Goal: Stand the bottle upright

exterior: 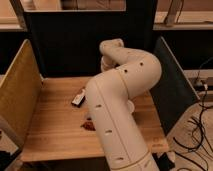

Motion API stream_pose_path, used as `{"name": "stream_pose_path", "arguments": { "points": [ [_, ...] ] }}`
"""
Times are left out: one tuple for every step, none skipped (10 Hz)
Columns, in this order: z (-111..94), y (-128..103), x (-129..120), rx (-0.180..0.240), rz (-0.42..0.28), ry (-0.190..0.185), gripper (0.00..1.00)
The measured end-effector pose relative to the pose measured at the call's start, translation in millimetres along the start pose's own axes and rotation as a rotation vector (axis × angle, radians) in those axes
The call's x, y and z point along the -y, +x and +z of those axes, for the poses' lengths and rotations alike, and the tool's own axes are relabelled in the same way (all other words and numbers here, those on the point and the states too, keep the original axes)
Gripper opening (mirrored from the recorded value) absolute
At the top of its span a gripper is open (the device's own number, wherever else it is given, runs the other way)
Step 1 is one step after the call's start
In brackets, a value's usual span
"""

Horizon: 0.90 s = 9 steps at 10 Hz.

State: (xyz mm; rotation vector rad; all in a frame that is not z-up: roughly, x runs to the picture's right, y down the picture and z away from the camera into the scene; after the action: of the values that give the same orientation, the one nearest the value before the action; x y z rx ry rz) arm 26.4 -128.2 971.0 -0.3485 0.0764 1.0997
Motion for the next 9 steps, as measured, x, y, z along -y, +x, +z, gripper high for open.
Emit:
{"name": "stream_pose_path", "arguments": {
  "points": [
    [-9, -2, 6, 0.029, 0.022, 0.003, 0.20],
    [-21, -4, 13, 0.065, 0.050, 0.008, 0.20],
    [-31, -3, 18, 0.093, 0.072, 0.011, 0.20],
    [-38, 0, 21, 0.112, 0.083, 0.017, 0.20],
    [-46, 3, 22, 0.134, 0.099, 0.015, 0.20],
    [-55, 9, 20, 0.152, 0.110, 0.014, 0.20],
    [-61, 13, 17, 0.161, 0.113, 0.014, 0.20],
    [-66, 19, 13, 0.167, 0.114, 0.012, 0.20],
    [-71, 26, 8, 0.170, 0.113, 0.011, 0.20]
  ]
}}
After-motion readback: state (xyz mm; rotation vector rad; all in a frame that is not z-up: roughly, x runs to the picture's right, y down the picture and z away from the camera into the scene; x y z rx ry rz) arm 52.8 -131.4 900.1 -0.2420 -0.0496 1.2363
